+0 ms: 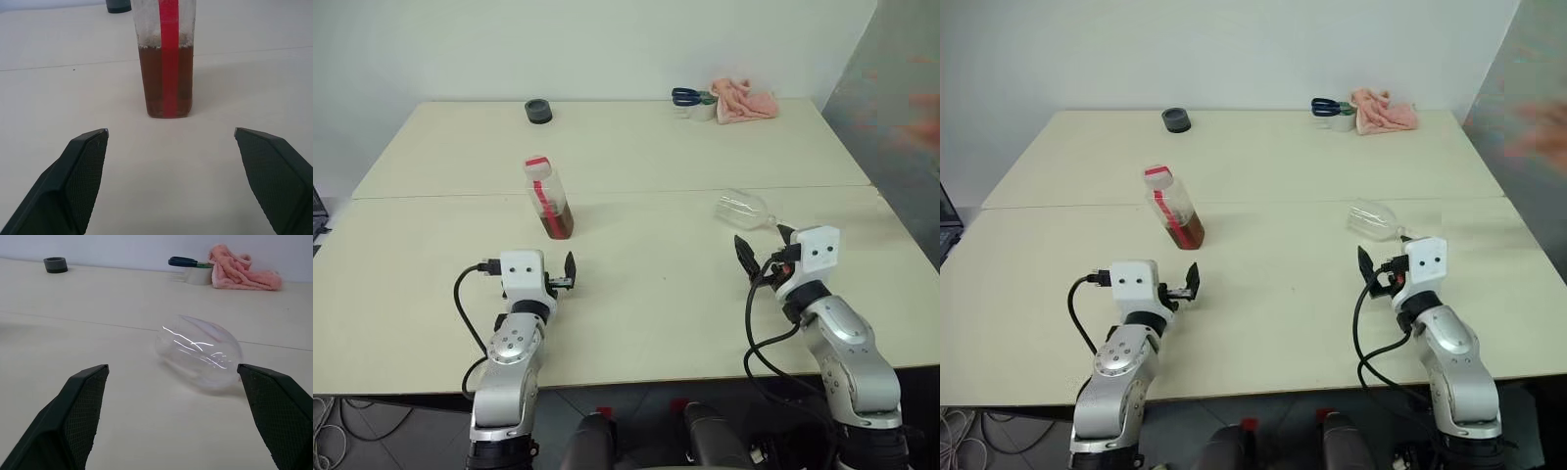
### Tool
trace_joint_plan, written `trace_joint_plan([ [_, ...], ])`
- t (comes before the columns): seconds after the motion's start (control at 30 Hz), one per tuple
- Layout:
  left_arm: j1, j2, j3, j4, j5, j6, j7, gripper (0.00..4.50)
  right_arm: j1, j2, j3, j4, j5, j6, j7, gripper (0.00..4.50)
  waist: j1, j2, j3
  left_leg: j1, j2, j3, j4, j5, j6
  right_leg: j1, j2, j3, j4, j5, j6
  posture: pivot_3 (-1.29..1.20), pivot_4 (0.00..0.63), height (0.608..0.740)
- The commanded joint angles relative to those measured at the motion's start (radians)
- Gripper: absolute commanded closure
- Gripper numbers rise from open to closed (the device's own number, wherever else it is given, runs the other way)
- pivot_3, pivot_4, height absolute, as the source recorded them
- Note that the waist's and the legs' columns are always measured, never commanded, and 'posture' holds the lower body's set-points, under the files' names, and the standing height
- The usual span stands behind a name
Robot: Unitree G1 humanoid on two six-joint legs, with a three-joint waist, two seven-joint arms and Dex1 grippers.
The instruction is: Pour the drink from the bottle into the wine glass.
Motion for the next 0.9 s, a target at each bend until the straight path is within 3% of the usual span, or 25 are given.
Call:
trace_joint_plan([
  [0.03, 0.003, 0.009, 0.006, -0.044, -0.004, 0.0, -0.01, 0.04, 0.0, 0.001, -0.015, -0.047, 0.002, -0.022, -0.009, 0.0, 0.0, 0.0, 0.0, 0.0, 0.0, 0.0, 0.0, 0.0, 0.0, 0.0, 0.0, 0.0, 0.0, 0.0, 0.0, 0.0, 0.15, 0.74],
  [0.7, -0.005, 0.001, 0.014, -0.029, -0.007, -0.027, -0.011, 0.04, -0.006, -0.01, -0.016, -0.031, 0.004, -0.031, -0.004, 0.0, 0.0, 0.0, 0.0, 0.0, 0.0, 0.0, 0.0, 0.0, 0.0, 0.0, 0.0, 0.0, 0.0, 0.0, 0.0, 0.0, 0.15, 0.74],
  [0.83, -0.013, 0.003, 0.021, -0.026, -0.009, -0.025, -0.009, 0.04, -0.033, -0.02, -0.021, -0.026, 0.05, -0.041, 0.048, 0.0, -0.001, 0.0, 0.0, 0.0, 0.0, 0.0, 0.0, 0.0, 0.0, 0.0, 0.0, 0.0, 0.0, 0.0, 0.0, 0.0, 0.15, 0.74],
  [0.9, -0.021, 0.003, 0.024, -0.016, -0.011, -0.027, -0.009, 0.04, -0.076, -0.05, -0.022, -0.052, 0.187, 0.005, 0.177, 0.0, -0.002, 0.0, 0.0, 0.0, 0.0, 0.0, 0.0, 0.0, 0.0, 0.0, 0.0, 0.0, 0.0, 0.0, 0.0, 0.0, 0.15, 0.74],
])
